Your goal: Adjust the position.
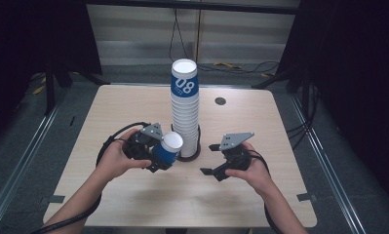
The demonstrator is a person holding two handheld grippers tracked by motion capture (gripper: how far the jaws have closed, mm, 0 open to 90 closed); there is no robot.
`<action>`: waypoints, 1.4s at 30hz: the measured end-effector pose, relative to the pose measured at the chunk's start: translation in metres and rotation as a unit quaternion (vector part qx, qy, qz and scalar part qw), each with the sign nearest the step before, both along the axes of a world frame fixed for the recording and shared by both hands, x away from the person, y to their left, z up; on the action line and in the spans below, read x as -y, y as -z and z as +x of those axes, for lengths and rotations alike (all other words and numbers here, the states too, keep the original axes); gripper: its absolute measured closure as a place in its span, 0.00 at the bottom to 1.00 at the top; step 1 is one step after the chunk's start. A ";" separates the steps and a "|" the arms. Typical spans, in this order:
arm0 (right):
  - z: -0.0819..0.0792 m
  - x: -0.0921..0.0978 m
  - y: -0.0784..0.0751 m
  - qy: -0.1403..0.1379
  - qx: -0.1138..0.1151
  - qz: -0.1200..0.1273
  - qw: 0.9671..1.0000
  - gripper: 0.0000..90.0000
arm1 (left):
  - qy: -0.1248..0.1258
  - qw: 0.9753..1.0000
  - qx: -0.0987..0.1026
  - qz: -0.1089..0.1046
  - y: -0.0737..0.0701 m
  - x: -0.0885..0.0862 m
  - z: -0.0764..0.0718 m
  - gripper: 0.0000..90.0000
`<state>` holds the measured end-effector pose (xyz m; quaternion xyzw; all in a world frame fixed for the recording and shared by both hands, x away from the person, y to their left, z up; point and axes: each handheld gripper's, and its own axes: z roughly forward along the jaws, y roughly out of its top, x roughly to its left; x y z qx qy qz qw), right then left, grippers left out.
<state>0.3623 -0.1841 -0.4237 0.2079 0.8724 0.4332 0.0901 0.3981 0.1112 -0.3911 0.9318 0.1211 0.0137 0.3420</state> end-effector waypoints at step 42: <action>-0.003 -0.016 0.009 -0.029 -0.009 -0.019 0.999 0.14 | 0.042 0.993 -0.015 0.112 0.004 0.022 -0.006 0.21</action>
